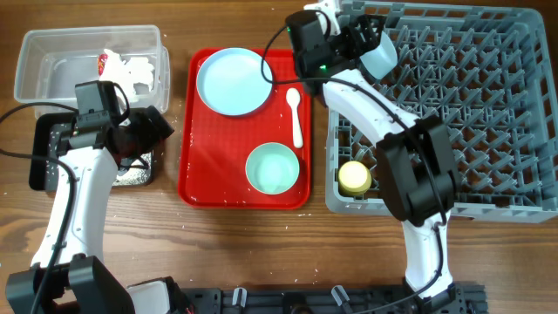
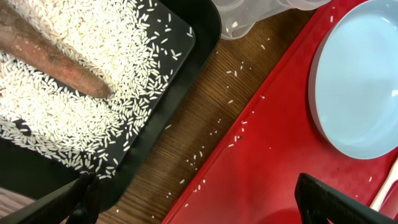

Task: Sort waste into correct bins and load items into the dishwasher rack
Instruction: 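Release the light-blue bowl in the rack and withdraw the right gripper, then grasp the green bowl rim on the red tray with the right gripper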

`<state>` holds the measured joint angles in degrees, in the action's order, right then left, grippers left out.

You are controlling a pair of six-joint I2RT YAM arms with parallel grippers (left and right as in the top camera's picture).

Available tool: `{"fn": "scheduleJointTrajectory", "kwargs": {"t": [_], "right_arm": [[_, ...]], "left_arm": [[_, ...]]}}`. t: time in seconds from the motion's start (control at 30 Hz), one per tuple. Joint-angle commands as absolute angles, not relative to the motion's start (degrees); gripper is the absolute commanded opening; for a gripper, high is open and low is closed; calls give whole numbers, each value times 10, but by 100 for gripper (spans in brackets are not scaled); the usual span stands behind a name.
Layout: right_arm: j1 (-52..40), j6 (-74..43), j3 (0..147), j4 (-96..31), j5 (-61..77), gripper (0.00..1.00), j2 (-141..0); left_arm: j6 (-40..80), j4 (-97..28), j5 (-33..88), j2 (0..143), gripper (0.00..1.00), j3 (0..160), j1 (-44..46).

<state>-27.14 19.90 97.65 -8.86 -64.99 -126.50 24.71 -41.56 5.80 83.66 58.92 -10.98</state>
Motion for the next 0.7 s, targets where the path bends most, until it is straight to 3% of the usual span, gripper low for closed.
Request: {"fn": "scheduleJointTrajectory", "kwargs": {"t": [0.0, 0.13, 0.3, 0.4, 0.53, 0.67], "right_arm": [[-299, 116, 978, -134, -602, 100, -1193], [-328, -23, 978, -277, -469, 100, -1141], [-351, -178, 978, -463, -72, 100, -1108], [-353, -215, 958, -489, 115, 97, -1115], [-358, -345, 886, -512, 79, 80, -1115], [-358, -392, 818, -512, 88, 73, -1115]], "left_arm": [[242, -414, 53, 833, 100, 599, -107], [242, -414, 53, 833, 100, 599, -107], [242, -414, 53, 833, 100, 599, -107], [242, -414, 53, 833, 100, 599, -107], [242, -414, 53, 833, 100, 599, -107], [242, -414, 53, 833, 100, 599, -107]]}}
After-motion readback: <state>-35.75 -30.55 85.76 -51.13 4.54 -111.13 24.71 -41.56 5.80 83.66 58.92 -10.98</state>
